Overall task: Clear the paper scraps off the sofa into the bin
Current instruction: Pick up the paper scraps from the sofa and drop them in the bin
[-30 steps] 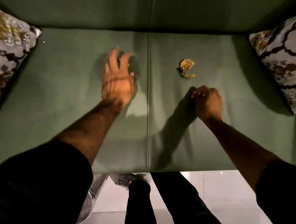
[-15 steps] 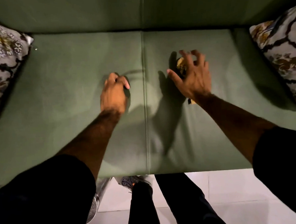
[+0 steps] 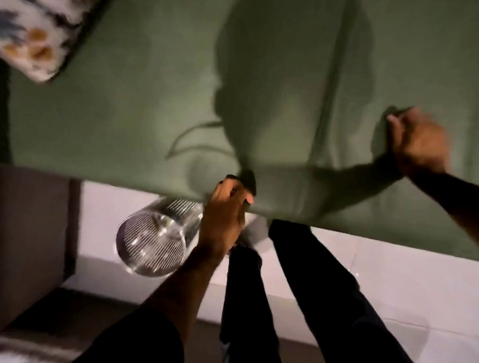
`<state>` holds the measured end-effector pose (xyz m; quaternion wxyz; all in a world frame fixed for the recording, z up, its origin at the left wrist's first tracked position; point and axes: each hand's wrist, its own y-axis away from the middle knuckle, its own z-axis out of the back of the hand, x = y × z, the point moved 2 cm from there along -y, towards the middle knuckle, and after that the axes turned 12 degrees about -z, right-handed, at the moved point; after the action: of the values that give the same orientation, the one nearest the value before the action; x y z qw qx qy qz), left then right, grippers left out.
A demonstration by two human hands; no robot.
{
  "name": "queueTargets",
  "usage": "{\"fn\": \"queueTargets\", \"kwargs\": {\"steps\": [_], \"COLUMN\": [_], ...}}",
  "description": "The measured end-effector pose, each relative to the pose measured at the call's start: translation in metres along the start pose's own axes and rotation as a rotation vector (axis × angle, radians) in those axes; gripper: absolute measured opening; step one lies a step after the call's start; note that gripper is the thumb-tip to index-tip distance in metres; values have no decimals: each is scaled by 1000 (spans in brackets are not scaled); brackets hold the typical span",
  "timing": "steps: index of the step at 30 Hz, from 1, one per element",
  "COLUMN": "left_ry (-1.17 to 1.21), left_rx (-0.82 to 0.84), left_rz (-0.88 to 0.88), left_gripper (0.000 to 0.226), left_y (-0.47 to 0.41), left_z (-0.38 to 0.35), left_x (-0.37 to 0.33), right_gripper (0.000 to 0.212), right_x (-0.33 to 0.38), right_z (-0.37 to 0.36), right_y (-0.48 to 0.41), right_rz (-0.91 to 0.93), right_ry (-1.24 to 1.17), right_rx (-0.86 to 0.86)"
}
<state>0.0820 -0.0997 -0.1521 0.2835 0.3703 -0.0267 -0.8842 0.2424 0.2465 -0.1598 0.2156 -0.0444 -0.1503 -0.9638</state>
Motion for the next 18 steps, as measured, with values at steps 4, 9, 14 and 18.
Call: {"fn": "queueTargets", "kwargs": {"steps": [4,9,14,18], "left_ry": [-24,45,345,779], "left_rx": [-6,-133,-377,-657], "left_rz": [148,429,951,1158], "left_gripper": [24,25,26,28], "left_y": [75,157,193,206], "left_z": [16,31,40,35], "left_x": [39,106,165,195], "right_gripper": [40,33,37,15], "right_x": [83,219,309,342], "right_z": [-2,-54,-149,-196], "right_y": [75,232,331,365], "right_rz": [200,285,-324,-920], "right_ry": [-130,-346,-320,-856], "right_rx": [179,381,1113,1323]}}
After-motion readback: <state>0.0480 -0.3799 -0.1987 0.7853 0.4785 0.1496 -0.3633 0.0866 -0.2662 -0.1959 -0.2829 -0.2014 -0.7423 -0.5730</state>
